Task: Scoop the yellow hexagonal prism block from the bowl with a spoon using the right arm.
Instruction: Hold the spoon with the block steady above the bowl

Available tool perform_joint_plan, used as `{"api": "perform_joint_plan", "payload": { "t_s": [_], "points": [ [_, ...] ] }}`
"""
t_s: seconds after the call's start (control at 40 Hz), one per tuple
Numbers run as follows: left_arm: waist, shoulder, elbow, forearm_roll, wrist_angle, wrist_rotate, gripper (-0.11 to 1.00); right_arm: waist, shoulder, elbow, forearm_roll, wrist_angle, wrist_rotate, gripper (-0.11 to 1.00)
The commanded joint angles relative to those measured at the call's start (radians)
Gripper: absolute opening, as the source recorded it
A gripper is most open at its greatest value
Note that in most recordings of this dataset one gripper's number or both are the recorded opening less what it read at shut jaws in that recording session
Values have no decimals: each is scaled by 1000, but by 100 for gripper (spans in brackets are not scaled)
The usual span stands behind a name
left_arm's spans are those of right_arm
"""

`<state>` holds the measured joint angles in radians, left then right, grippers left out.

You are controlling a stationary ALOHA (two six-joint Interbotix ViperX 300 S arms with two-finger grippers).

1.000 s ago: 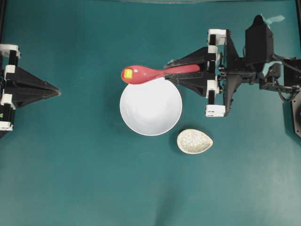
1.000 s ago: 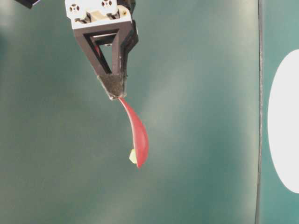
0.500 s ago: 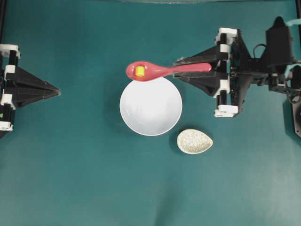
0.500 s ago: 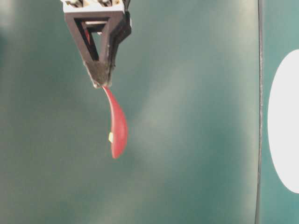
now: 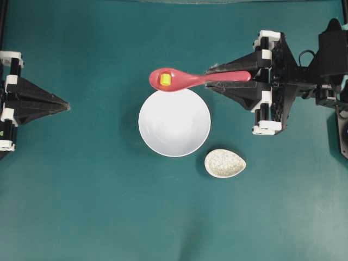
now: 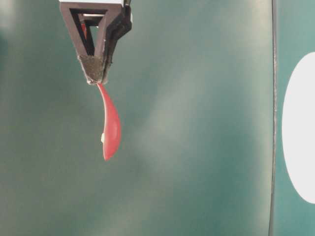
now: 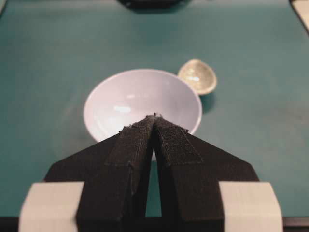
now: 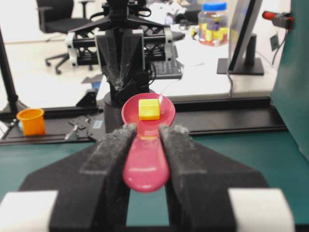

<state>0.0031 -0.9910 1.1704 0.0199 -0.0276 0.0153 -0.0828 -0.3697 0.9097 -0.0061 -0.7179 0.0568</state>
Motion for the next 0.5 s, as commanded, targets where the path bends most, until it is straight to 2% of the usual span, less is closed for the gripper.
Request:
{"api": "perform_joint_plan", "payload": {
  "t_s": [0.0, 0.25, 0.48],
  "points": [
    [0, 3, -17, 2, -9, -2, 3, 2, -12, -11, -3, -11, -2, 24],
    [2, 21, -14, -2, -63, -9, 3, 3, -12, -9, -3, -9, -2, 24],
    [0, 51, -11, -5, -64, -32, 3, 3, -12, -9, -2, -11, -2, 24]
  ]
}}
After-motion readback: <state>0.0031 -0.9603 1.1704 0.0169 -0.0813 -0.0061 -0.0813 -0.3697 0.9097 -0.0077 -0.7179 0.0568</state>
